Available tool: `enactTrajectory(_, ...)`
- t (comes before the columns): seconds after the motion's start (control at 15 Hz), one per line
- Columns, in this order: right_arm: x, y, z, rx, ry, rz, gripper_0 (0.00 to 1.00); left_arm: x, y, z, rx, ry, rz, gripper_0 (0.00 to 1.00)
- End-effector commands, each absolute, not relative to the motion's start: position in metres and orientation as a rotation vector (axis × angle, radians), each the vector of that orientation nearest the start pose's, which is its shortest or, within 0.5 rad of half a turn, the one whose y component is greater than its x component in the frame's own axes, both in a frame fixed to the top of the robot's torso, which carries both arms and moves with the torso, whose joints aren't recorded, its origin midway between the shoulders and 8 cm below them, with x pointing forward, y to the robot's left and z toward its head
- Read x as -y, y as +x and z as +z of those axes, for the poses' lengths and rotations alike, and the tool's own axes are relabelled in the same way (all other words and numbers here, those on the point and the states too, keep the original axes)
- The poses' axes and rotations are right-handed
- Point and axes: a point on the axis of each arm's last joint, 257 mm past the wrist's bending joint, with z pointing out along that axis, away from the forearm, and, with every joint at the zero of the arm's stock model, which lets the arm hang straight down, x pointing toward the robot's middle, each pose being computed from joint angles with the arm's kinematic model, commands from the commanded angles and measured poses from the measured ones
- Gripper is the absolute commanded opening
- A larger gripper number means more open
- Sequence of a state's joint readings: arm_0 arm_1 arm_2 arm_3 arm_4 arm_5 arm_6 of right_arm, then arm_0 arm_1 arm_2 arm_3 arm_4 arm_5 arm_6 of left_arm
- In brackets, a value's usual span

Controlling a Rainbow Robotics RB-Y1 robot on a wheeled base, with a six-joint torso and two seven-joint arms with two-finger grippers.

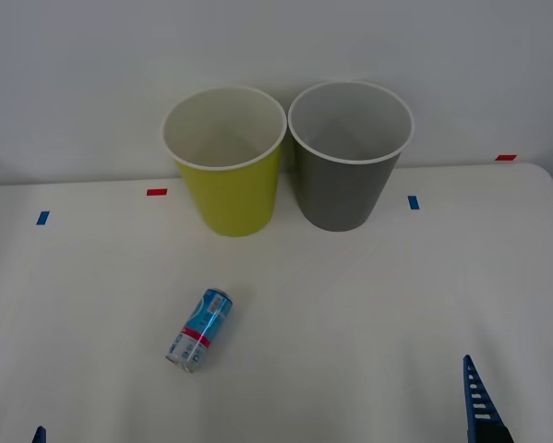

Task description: Put cans in the gray bin and PET bottles in the light green bin.

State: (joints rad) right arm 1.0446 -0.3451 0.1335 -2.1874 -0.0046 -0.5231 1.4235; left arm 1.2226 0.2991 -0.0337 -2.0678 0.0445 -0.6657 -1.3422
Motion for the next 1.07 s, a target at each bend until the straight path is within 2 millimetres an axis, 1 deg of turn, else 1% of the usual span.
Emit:
enactTrajectory(0.07,0.2684,0.2516,-0.1924,-1.491,-0.12,0.0,1.0,-0.3309,0.1789,-0.2327,-1.609,-0.032,0.089,1.0)
enactTrajectory(1.07,0.2684,0.2516,-0.1924,-1.491,-0.12,0.0,1.0,-0.3309,0.1789,-0.2327,-1.609,-0.032,0.089,1.0)
